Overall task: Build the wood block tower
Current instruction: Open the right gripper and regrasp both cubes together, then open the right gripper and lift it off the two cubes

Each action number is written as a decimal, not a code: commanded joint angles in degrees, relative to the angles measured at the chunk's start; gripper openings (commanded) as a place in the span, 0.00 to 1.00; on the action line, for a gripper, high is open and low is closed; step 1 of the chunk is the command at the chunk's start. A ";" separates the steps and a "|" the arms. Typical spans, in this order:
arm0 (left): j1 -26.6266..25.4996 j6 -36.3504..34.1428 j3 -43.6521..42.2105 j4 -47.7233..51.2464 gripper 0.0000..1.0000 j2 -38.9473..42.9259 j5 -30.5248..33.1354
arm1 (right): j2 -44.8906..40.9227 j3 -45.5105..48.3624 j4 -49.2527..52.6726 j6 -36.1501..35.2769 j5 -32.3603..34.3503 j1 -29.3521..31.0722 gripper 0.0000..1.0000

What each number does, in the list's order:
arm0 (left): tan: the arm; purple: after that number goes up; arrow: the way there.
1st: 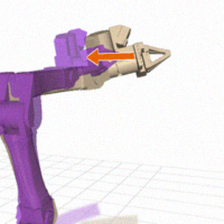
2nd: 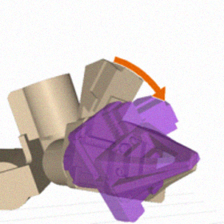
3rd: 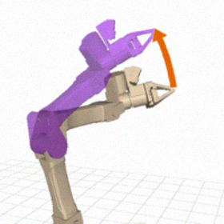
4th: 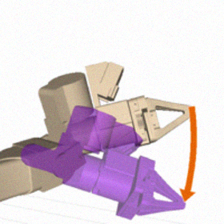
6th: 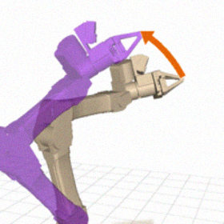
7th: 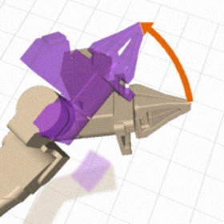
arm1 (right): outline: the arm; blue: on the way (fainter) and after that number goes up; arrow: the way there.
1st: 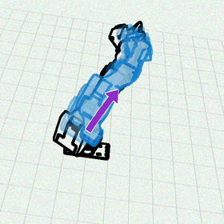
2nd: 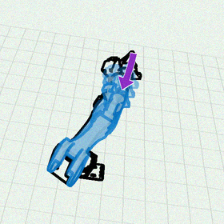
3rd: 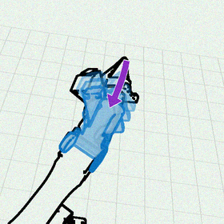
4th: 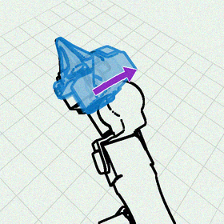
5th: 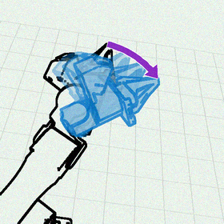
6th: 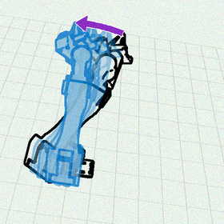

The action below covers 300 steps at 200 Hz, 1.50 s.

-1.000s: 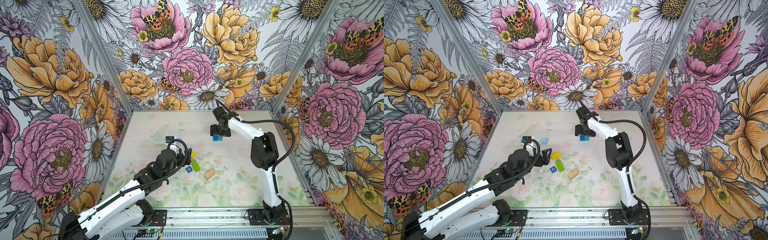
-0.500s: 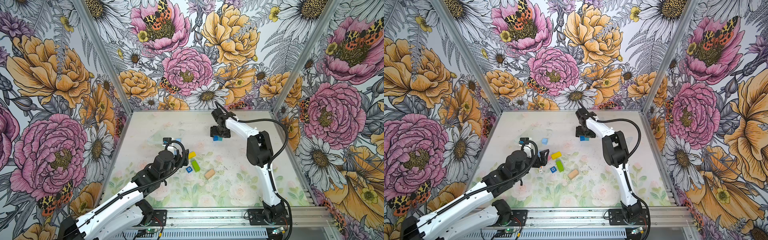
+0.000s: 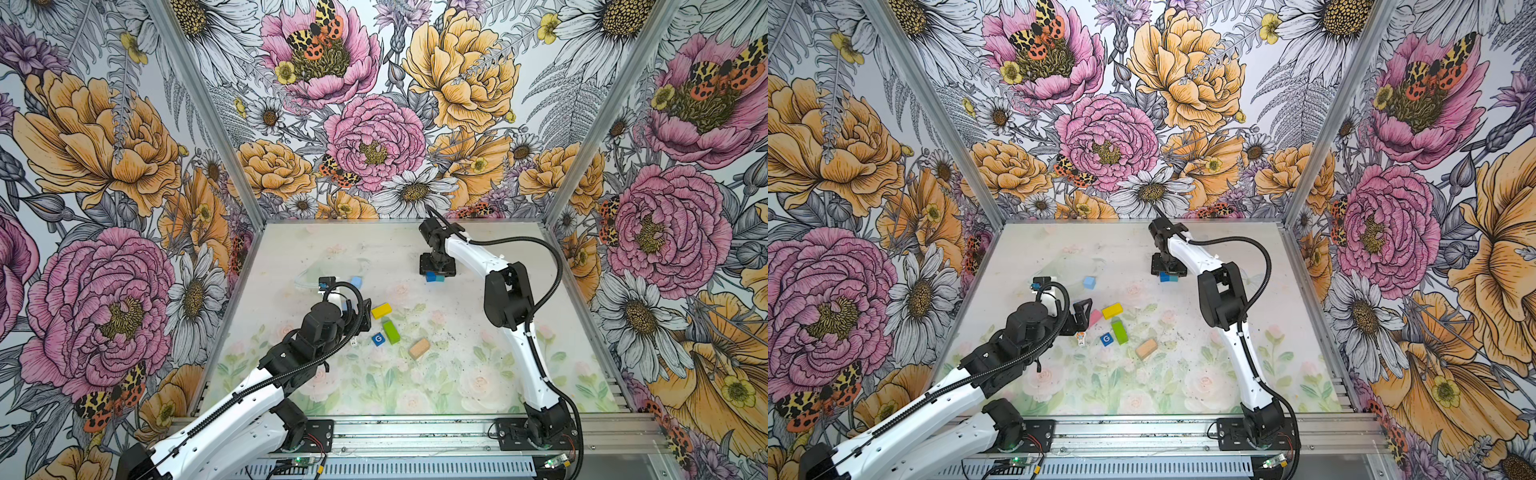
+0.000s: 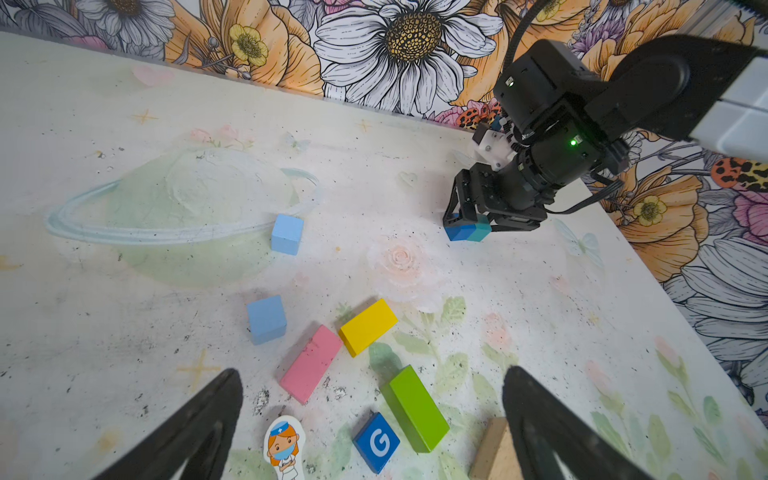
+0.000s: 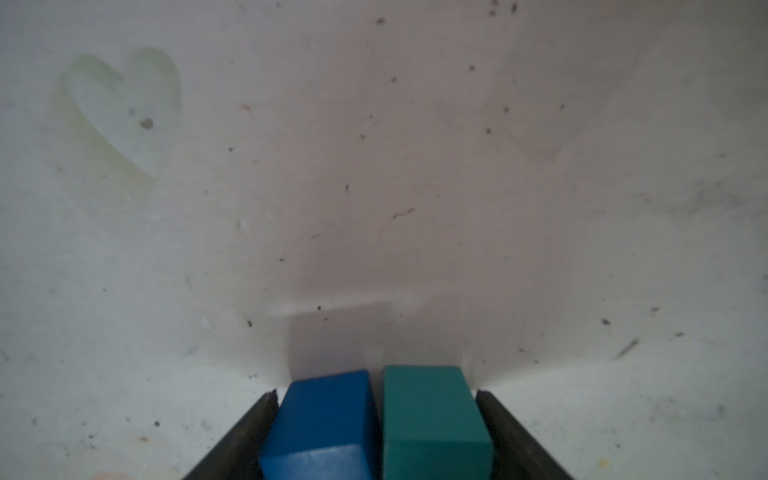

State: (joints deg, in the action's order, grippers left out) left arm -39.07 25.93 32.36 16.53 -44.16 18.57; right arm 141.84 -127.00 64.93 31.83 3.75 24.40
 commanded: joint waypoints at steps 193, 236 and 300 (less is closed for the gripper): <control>2.42 -0.56 -0.83 1.48 0.99 2.59 -4.06 | -4.99 -0.71 3.19 -4.40 2.20 1.17 0.77; 1.93 1.48 -0.88 3.59 0.99 5.60 -4.20 | -14.27 3.14 3.19 -4.86 2.91 3.15 0.80; -4.55 8.66 -3.93 10.12 0.99 16.12 -0.23 | -31.16 26.10 -5.64 -0.45 -1.19 10.30 0.79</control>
State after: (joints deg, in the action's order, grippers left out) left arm -40.75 30.35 30.87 22.72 -31.66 15.84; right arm 116.16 -110.37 64.99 28.23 5.82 32.03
